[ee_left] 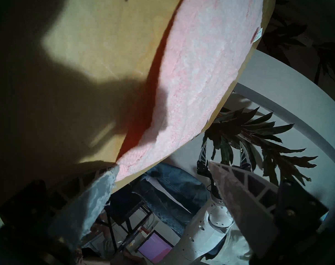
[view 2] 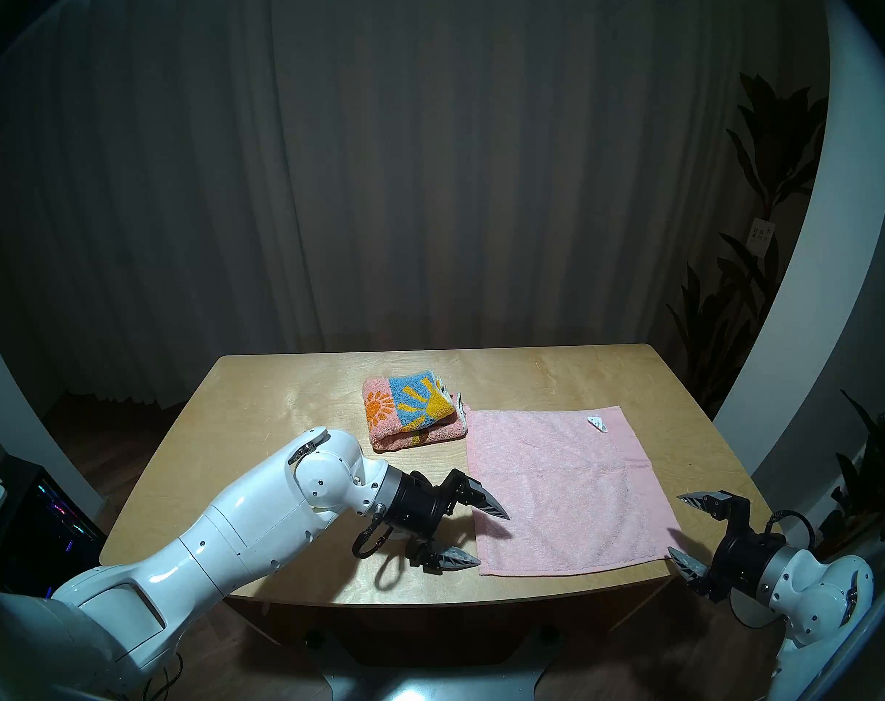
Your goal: Fold each towel twice and stack them on table
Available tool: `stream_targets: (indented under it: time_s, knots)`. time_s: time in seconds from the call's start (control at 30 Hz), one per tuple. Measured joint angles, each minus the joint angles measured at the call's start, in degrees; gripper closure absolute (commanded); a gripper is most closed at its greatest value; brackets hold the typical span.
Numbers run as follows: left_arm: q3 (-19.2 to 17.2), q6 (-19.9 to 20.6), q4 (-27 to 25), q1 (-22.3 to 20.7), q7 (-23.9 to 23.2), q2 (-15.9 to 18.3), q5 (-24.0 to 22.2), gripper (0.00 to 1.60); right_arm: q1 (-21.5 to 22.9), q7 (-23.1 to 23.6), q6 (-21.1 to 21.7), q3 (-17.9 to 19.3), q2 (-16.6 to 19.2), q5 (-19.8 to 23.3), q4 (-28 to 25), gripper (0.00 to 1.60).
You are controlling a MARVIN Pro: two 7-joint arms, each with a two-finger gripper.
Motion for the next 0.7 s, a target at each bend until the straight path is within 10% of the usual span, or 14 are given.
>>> stream_targets:
  time_s: [0.7]
  knots:
    - [-5.29,-4.56,-6.64,3.85,-1.32,5.78,2.33,0.00,0.00,-0.08,0.94,-0.44,-0.36,0.24,0.71,0.00]
